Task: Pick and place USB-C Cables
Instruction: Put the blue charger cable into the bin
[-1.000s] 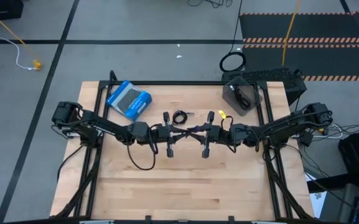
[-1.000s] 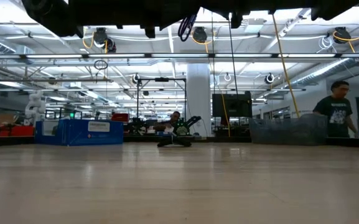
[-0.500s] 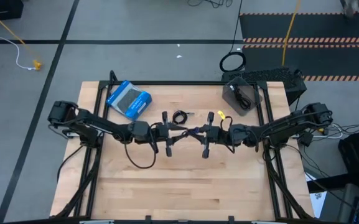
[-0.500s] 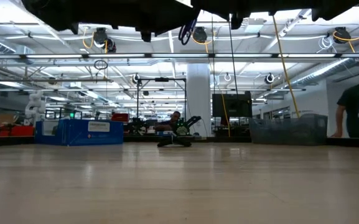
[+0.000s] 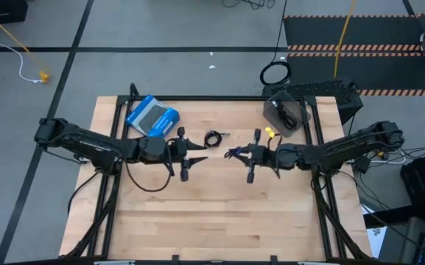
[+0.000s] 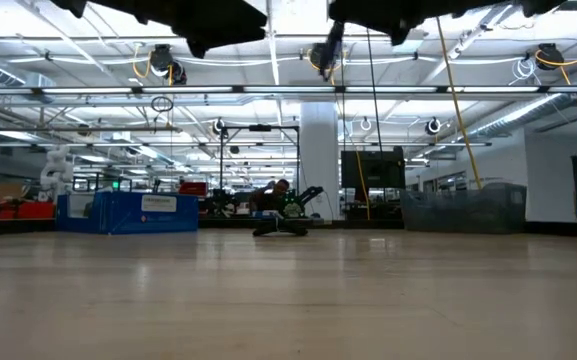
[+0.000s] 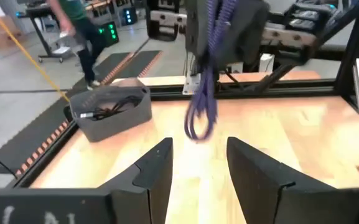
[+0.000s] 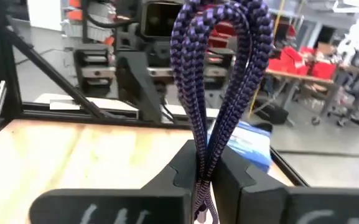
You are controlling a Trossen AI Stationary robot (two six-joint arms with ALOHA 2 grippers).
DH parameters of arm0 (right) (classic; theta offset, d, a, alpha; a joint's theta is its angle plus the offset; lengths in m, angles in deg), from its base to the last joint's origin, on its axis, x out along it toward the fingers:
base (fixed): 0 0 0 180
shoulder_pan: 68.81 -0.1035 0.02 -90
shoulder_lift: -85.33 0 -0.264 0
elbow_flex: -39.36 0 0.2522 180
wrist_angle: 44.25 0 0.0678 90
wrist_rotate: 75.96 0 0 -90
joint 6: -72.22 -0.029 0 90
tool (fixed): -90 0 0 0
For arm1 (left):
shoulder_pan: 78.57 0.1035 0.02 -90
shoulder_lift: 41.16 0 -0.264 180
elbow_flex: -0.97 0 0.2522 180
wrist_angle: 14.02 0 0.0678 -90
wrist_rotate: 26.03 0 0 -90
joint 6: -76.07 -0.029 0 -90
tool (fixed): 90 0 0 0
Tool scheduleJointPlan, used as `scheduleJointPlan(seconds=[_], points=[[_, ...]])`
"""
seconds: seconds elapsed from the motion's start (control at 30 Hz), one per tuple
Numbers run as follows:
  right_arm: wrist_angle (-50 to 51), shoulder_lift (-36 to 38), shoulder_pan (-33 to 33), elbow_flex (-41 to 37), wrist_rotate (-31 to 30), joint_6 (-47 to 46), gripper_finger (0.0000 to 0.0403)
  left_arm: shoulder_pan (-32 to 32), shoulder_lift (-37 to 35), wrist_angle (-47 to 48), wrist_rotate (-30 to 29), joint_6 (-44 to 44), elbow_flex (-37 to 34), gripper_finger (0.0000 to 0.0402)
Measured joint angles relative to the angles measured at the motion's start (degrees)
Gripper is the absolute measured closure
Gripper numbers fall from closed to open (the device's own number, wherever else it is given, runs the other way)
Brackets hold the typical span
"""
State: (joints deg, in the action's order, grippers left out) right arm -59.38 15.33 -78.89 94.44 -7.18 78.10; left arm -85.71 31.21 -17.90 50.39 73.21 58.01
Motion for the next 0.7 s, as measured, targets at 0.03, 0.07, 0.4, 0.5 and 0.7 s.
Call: scheduleJointPlan(seconds=[0.03, 0.07, 0.4, 0.5, 0.7], points=[[2.67, 1.71, 0.36, 0.02, -0.02, -0.8, 0.0386, 0.0, -0.63, 0.76, -0.01, 0.37, 0.0, 0.025], [5.76, 3.65, 0.73, 0.02, -0.06, -1.75, 0.0386, 0.0, -1.35, 2.0, -0.01, 0.59, 0.0, 0.025], [29.1, 20.88, 7.35, 0.21, 0.08, -8.08, 0.0386, 0.0, -3.86, 5.61, -0.01, 1.92, 0.0, 0.025], [36.76, 24.06, 10.47, 2.16, 0.29, -10.58, 0.0386, 0.0, -3.86, 5.59, -0.01, 1.92, 0.0, 0.025], [53.63, 24.61, 16.21, 10.07, 0.53, -11.46, 0.0386, 0.0, -3.86, 5.65, -0.01, 1.73, 0.0, 0.025]])
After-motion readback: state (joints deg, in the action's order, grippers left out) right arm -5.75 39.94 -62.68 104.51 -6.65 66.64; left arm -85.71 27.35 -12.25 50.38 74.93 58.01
